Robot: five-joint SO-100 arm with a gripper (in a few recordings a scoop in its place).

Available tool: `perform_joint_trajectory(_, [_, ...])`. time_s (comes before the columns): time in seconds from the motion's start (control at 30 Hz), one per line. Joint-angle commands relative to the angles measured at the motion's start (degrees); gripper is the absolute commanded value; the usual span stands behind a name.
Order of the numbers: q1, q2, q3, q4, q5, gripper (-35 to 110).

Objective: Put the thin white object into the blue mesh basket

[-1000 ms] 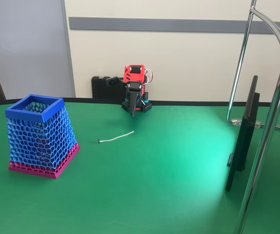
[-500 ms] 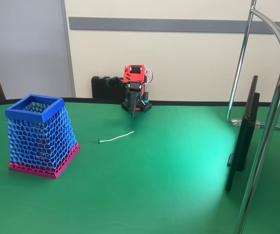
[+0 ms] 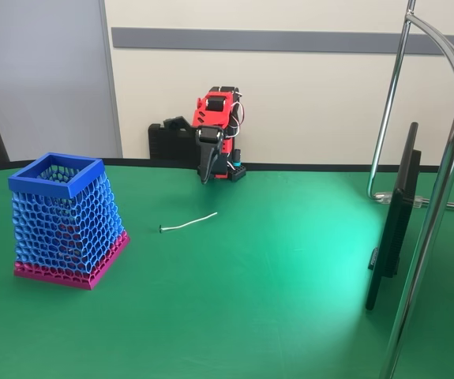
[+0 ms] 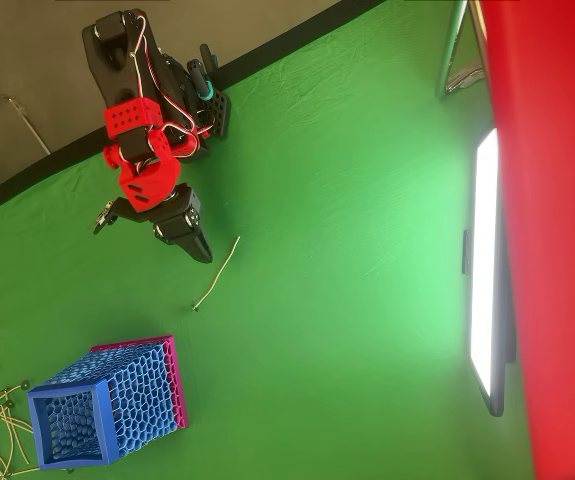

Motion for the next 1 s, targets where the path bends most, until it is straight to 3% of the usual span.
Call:
perform_joint_trajectory(0.0, [0.7,-4.0,-5.3,0.8,-0.6,1])
perform_joint_trajectory(0.3, [2.4,-14.8,-17.6,8.3,-4.0,1])
perform_joint_trajectory(0.97, [9.8,-44.8,-35.6,8.5,-13.8,3])
